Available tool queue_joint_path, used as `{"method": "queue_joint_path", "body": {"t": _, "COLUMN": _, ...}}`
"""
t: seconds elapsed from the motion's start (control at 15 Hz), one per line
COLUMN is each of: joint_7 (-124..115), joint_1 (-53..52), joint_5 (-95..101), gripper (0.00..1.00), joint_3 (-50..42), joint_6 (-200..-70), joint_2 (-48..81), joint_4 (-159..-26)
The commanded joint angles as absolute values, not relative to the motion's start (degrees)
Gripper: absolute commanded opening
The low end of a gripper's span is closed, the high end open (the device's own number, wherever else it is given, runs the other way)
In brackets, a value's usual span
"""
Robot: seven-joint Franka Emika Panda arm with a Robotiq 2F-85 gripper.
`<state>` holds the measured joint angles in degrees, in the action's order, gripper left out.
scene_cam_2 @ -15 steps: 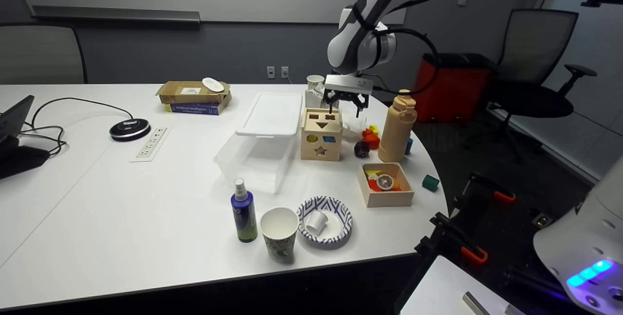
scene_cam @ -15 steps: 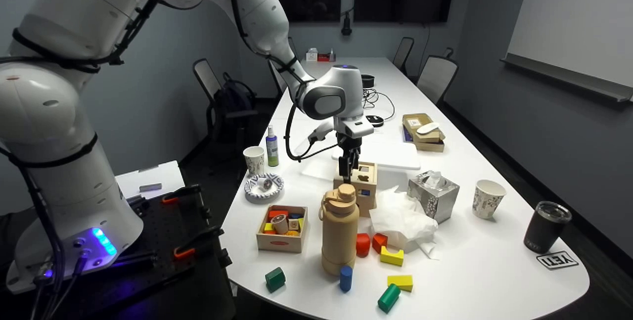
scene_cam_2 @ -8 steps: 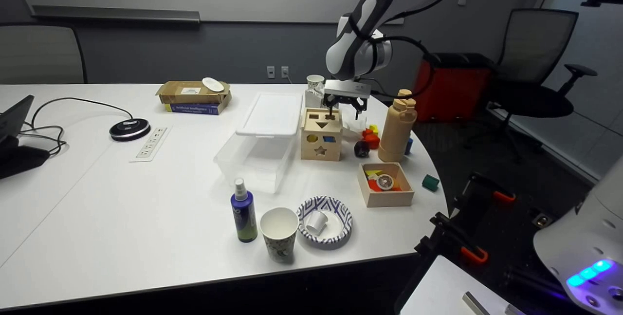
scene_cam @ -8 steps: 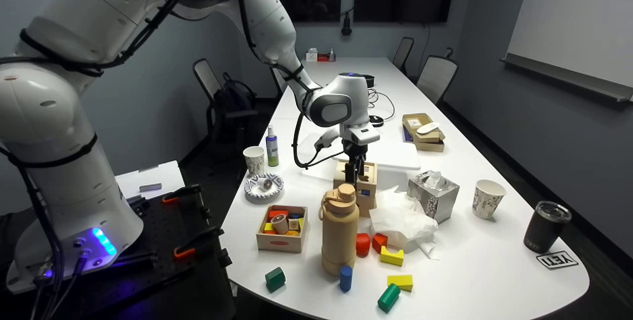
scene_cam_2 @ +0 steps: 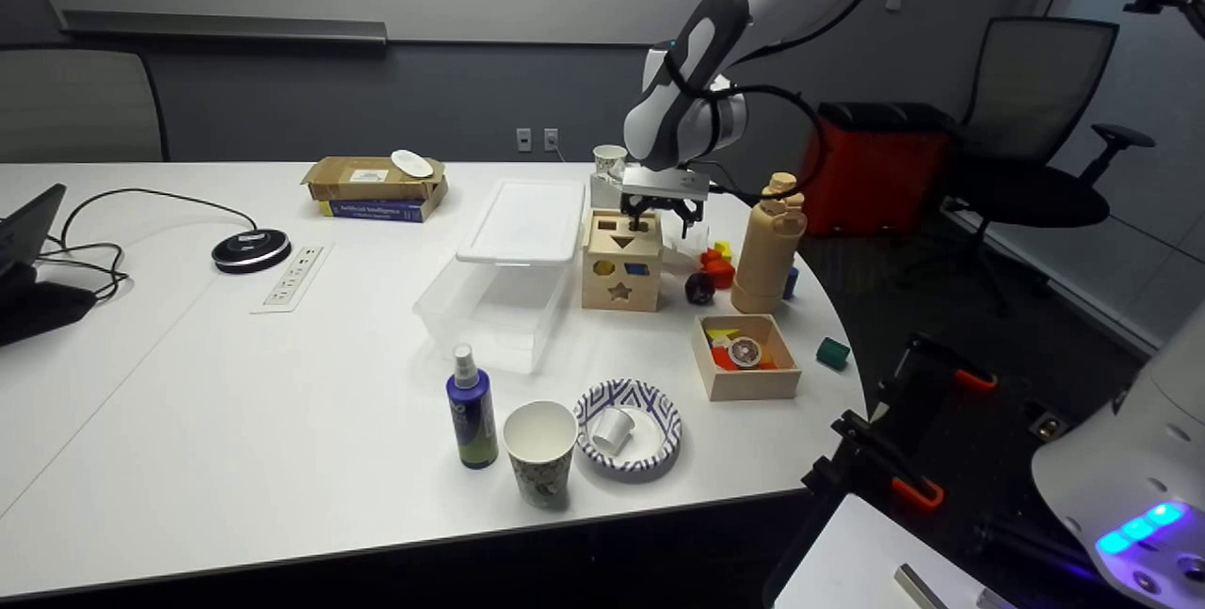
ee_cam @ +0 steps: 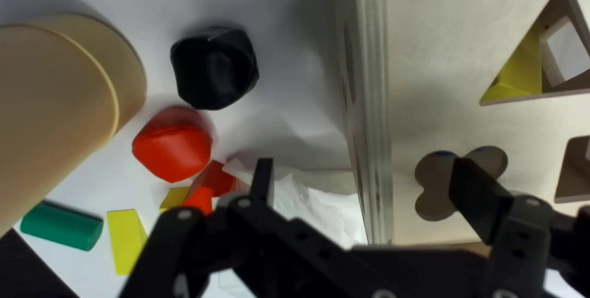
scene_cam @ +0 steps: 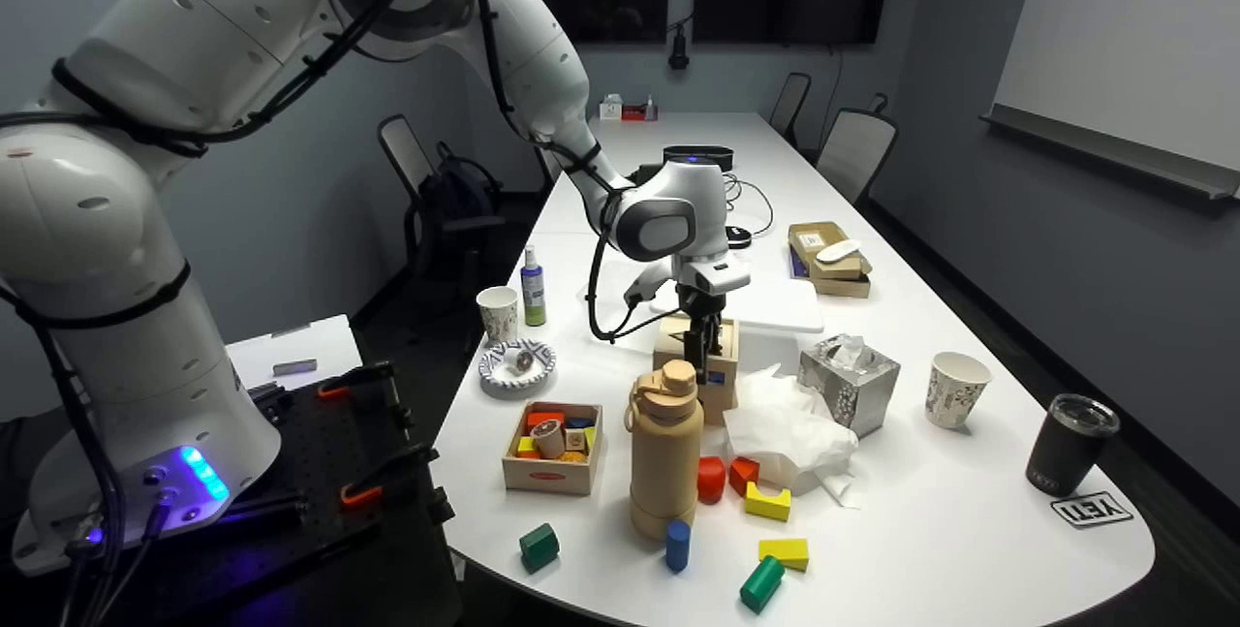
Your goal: Close the box and move it to the left
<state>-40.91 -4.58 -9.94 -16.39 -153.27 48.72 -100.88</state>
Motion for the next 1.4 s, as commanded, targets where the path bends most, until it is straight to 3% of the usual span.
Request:
{"method": "queue_joint_path", "body": {"t": 0.0, "joint_7": -43.0, "joint_1": -4.8, "joint_5": -8.9, "gripper": 0.66, "joint_3": -17.0, "joint_6": -151.7, "joint_2": 50.7, "joint_4": -98.1}}
{"method": "queue_joint_path", "body": {"t": 0.53, "joint_7": -42.6, "joint_1": -5.7, "joint_5": -9.0, "gripper": 0.05, "joint_3": -16.4, "joint_6": -152.5, "joint_2": 49.6, "joint_4": -98.4}}
{"method": "queue_joint_path", "body": {"t": 1.33, "joint_7": -40.3, "joint_1": -10.0, "joint_5": -4.1, "gripper": 0.0, "joint_3": -16.1, "joint_6": -150.1, "joint_2": 40.9, "joint_4": -108.6}}
